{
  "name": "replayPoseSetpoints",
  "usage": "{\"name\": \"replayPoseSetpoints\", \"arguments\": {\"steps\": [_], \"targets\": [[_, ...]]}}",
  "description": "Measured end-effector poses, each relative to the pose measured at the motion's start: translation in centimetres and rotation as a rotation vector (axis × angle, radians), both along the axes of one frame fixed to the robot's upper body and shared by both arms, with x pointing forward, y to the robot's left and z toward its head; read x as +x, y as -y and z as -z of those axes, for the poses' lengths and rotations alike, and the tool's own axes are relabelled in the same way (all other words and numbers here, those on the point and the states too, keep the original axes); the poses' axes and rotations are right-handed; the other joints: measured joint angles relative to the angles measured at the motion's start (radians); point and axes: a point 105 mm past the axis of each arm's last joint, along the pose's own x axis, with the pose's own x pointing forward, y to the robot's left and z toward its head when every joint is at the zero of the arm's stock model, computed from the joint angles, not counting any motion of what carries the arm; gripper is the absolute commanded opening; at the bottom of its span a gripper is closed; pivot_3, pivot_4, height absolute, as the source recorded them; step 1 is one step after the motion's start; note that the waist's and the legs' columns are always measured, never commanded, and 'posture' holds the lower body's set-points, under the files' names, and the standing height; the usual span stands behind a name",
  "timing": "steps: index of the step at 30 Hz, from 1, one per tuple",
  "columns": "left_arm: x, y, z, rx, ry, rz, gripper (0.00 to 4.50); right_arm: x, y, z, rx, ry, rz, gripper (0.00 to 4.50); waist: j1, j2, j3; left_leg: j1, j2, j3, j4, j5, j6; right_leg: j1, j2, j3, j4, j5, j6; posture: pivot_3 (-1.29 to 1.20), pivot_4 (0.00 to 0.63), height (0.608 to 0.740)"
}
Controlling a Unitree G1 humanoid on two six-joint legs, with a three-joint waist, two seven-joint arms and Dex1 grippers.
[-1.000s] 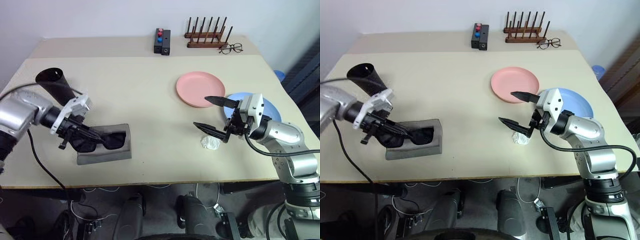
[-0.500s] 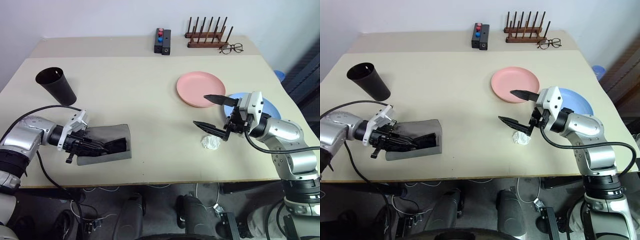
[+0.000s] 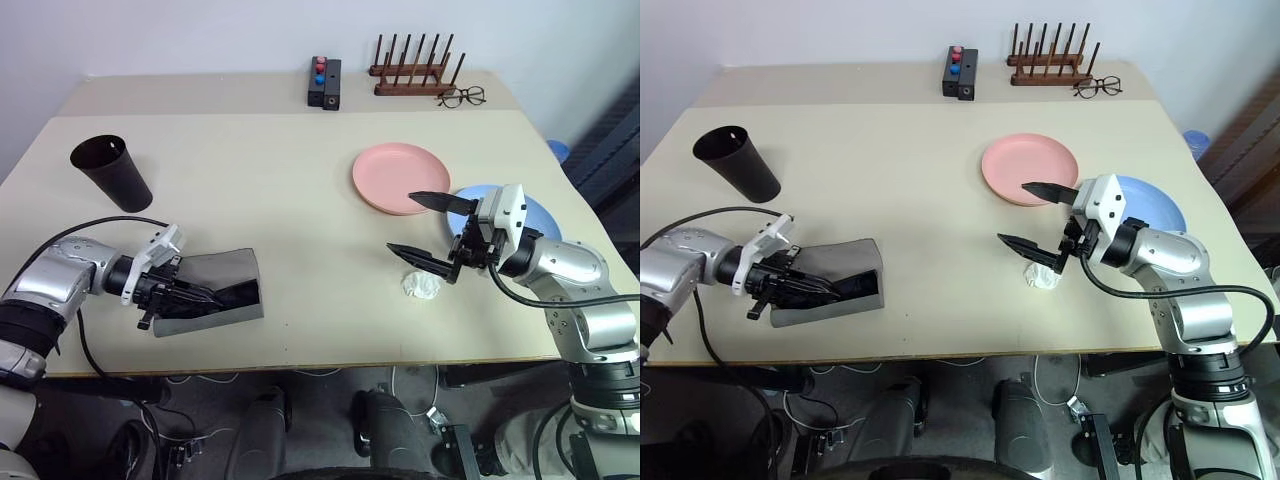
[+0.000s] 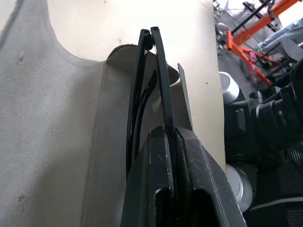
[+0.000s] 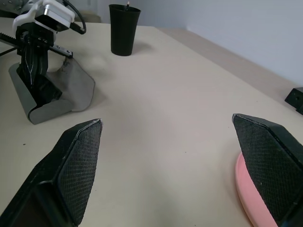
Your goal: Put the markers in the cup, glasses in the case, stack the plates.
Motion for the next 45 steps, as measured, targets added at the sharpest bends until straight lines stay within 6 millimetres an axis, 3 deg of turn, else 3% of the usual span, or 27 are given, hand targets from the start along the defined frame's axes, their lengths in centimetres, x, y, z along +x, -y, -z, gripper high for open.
{"name": "replayPoseSetpoints", "arguments": {"steps": [7,11,17,28,39,45], "targets": [[-0.4,0.3,0.4,-0.007,-0.048,0.005,0.0,0.1,0.0,0.0,0.001,-0.005,0.005,4.5,0.0,0.0,0.0,0.0,0.0,0.0,0.0,0.0,0.0,0.0,0.0,0.0,0.0,0.0,0.0,0.0,0.15,0.74],[-0.5,0.5,0.8,0.005,-0.095,0.002,1.48,0.1,0.0,0.1,0.001,-0.007,0.007,4.5,0.0,0.0,0.0,0.0,0.0,0.0,0.0,0.0,0.0,0.0,0.0,0.0,0.0,0.0,0.0,0.0,0.15,0.74],[-0.4,0.8,0.6,0.003,-0.093,0.015,4.39,0.1,0.0,0.0,0.002,-0.007,0.01,4.5,0.001,0.001,0.0,0.0,0.0,0.0,0.0,0.0,0.0,0.0,0.0,0.0,0.0,0.0,0.0,0.0,0.15,0.74],[-0.8,1.2,0.3,0.023,-0.1,0.042,4.46,0.2,0.0,-0.3,0.003,0.003,0.012,4.5,0.002,0.002,-0.001,0.0,0.0,0.0,0.0,0.0,0.0,0.0,0.0,0.0,-0.001,0.0,0.0,0.0,0.15,0.74],[-1.9,1.2,-1.4,0.08,-0.087,0.094,4.46,0.3,-0.1,-0.3,0.003,0.006,0.01,4.5,0.0,0.002,-0.001,0.0,0.0,0.0,-0.001,0.0,0.0,0.0,0.0,0.0,-0.001,-0.001,0.002,0.0,0.15,0.74],[-2.5,0.7,-0.4,0.129,-0.05,0.131,4.46,0.3,-0.3,-0.3,0.003,0.009,0.009,4.5,0.0,0.002,-0.001,0.0,0.001,0.0,-0.001,0.0,0.0,0.0,0.0,0.0,-0.001,-0.002,0.003,0.0,0.15,0.74]]}}
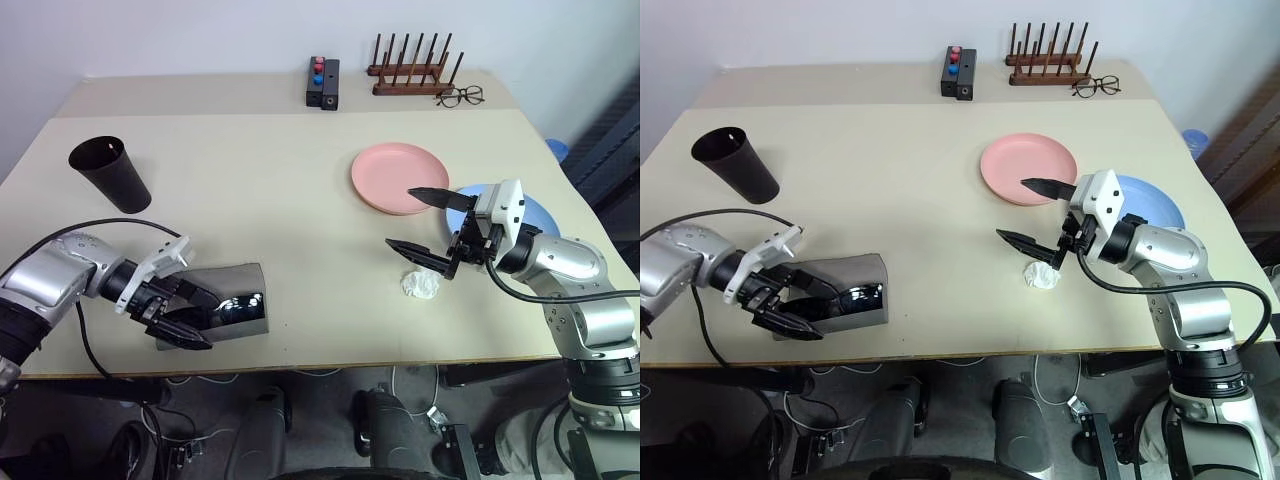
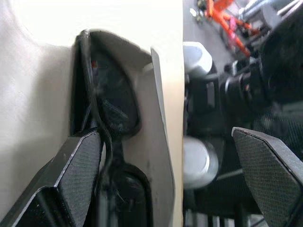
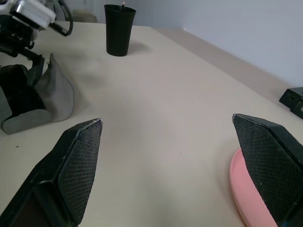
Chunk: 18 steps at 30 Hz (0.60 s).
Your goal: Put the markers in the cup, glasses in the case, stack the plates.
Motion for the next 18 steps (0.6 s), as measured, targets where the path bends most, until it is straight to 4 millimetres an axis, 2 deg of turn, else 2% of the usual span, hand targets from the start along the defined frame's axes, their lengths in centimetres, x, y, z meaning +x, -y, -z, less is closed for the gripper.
{"name": "replayPoseSetpoints", "arguments": {"steps": [8,12,18], "targets": [[1.8,-0.1,-1.4,-0.061,0.125,-0.027,4.46,0.0,-0.1,0.0,0.005,0.001,-0.004,4.5,0.001,0.0,0.0,0.0,0.0,0.0,0.0,0.0,0.0,0.0,0.0,0.0,0.0,0.0,0.0,0.0,0.15,0.74],[1.9,-0.2,-1.5,-0.05,0.144,-0.028,4.46,0.0,-0.1,0.0,0.005,0.001,-0.004,4.5,-0.001,0.0,0.0,0.0,0.0,0.0,0.0,0.0,0.0,0.0,0.0,0.0,0.0,0.0,0.0,0.0,0.15,0.74],[2.0,-0.5,-2.8,-0.06,0.165,-0.048,4.46,0.1,-0.2,0.0,0.004,0.003,-0.003,4.5,0.0,0.0,0.0,0.0,0.0,0.0,0.0,0.0,0.0,0.0,0.0,0.0,0.0,0.0,0.0,0.0,0.15,0.74]]}}
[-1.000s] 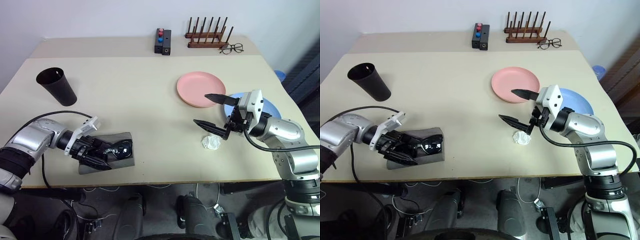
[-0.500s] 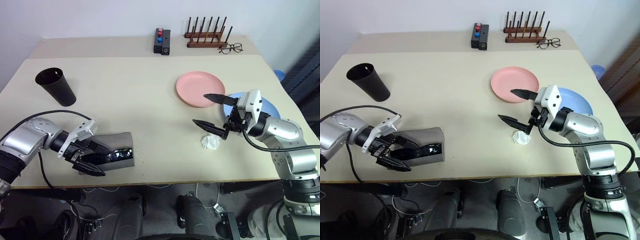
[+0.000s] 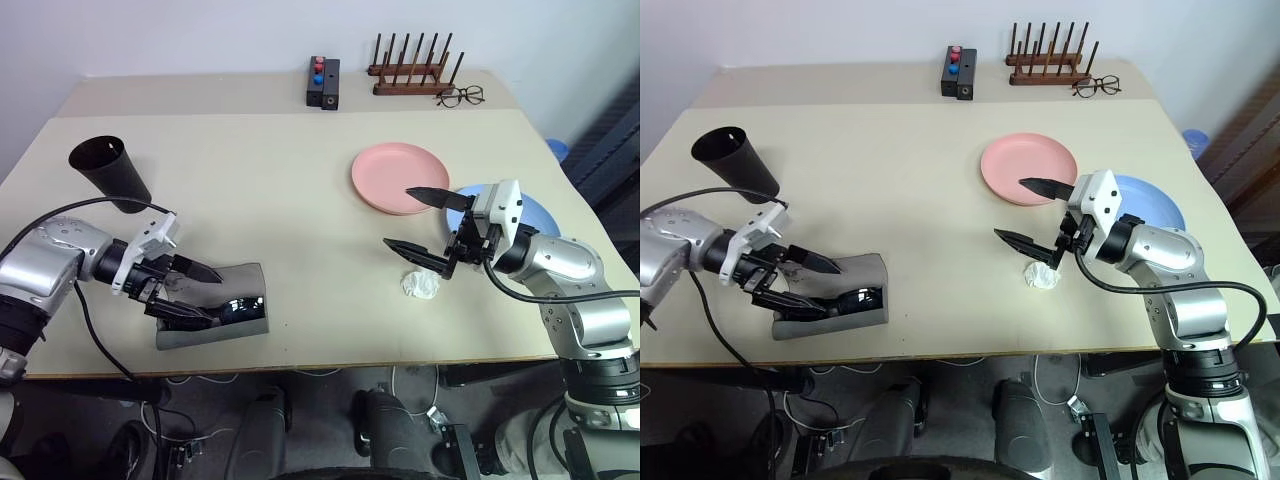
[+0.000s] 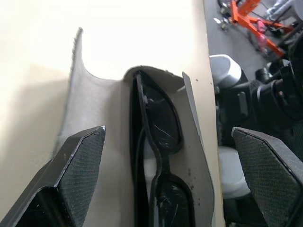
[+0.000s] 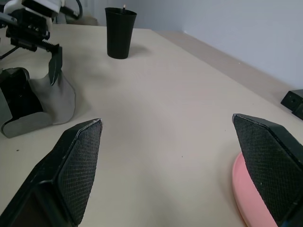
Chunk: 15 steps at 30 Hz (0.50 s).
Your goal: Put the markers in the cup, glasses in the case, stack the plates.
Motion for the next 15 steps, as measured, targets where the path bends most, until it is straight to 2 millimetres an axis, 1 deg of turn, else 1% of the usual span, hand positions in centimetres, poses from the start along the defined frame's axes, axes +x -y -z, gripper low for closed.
{"name": "replayPoseSetpoints", "arguments": {"steps": [4,8,9,11,13,15], "targets": [[-0.2,0.1,-1.7,-0.047,-0.028,-0.032,4.46,0.0,0.0,0.0,0.0,0.0,-0.001,4.5,0.0,0.0,0.0,0.0,0.0,0.0,0.0,0.0,0.0,0.0,0.0,0.0,0.0,0.0,0.0,0.0,0.15,0.74],[0.4,-0.2,-4.8,-0.11,-0.023,-0.089,4.46,0.0,0.0,0.0,0.0,-0.001,-0.001,4.5,0.0,0.0,0.0,0.0,0.0,0.0,0.0,0.0,0.0,0.0,0.0,0.0,0.0,0.0,0.0,0.0,0.15,0.74],[0.7,-0.3,-5.8,-0.125,-0.004,-0.105,4.46,0.0,0.0,0.0,0.0,-0.001,0.0,4.5,0.001,0.0,0.0,0.0,0.0,0.0,0.0,0.0,0.0,0.0,0.0,0.0,0.0,0.0,0.0,0.0,0.15,0.74],[1.6,-0.6,-7.0,-0.144,0.04,-0.134,4.46,0.0,0.0,0.0,0.002,-0.002,-0.001,4.5,0.001,0.0,0.0,0.0,0.0,0.0,0.0,0.0,0.0,0.0,0.0,0.0,0.0,0.0,0.0,0.0,0.15,0.74],[3.5,-0.5,-8.1,-0.159,0.154,-0.17,4.46,0.1,0.0,0.1,0.003,-0.005,0.0,4.5,0.005,0.0,0.0,0.0,0.0,0.0,0.0,0.0,0.0,0.0,0.0,0.0,0.0,0.0,0.001,0.0,0.15,0.74],[4.7,-0.9,-7.5,-0.121,0.222,-0.205,3.94,0.1,-0.1,0.1,0.003,-0.003,-0.003,4.5,0.001,0.0,0.0,0.0,0.0,0.001,0.0,0.0,0.0,0.0,0.0,0.0,0.0,0.0,0.001,0.0,0.15,0.74]]}}
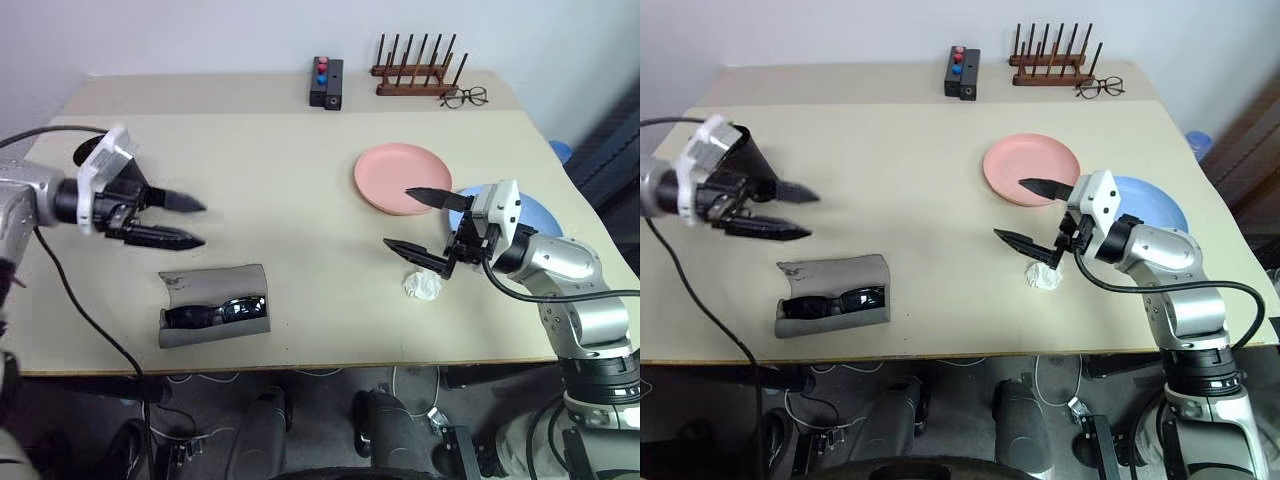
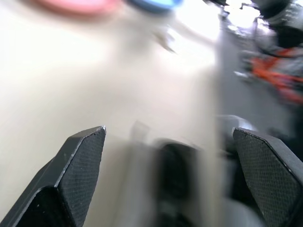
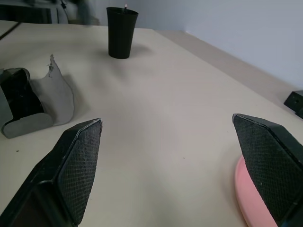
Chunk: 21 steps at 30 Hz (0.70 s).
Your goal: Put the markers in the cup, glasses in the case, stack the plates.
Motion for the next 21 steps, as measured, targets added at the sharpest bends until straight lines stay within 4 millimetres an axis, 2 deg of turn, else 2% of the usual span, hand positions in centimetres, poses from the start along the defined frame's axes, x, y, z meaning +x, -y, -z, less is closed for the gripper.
{"name": "replayPoseSetpoints", "arguments": {"steps": [1,8,14,21], "targets": [[0.4,-0.1,0.5,0.017,0.008,-0.014,3.7,0.0,0.0,0.0,0.0,0.0,0.0,4.5,-0.001,0.0,0.0,0.0,0.0,0.0,0.0,0.0,0.0,0.0,0.0,0.0,0.0,0.0,0.0,0.0,0.15,0.74],[2.1,-1.0,3.7,0.148,0.065,-0.086,0.05,0.0,0.0,-0.1,0.001,0.006,0.0,4.5,-0.003,0.0,0.0,0.0,0.0,0.0,0.0,0.0,0.0,-0.001,0.001,0.0,0.001,0.003,-0.002,0.0,0.15,0.74],[1.6,-1.0,7.0,0.21,0.032,-0.067,0.05,0.0,0.0,0.0,0.0,0.007,-0.002,4.5,-0.001,0.0,0.0,0.0,0.0,0.0,0.0,0.0,0.0,-0.001,0.001,0.0,0.001,0.003,-0.003,0.0,0.15,0.74],[0.3,-0.6,8.8,0.236,-0.026,0.008,0.05,-0.3,0.0,0.3,-0.006,-0.005,-0.015,4.5,-0.001,0.0,0.0,0.0,0.0,0.0,0.0,0.0,0.0,-0.001,0.001,0.0,0.001,0.003,-0.004,0.0,0.15,0.74]]}}
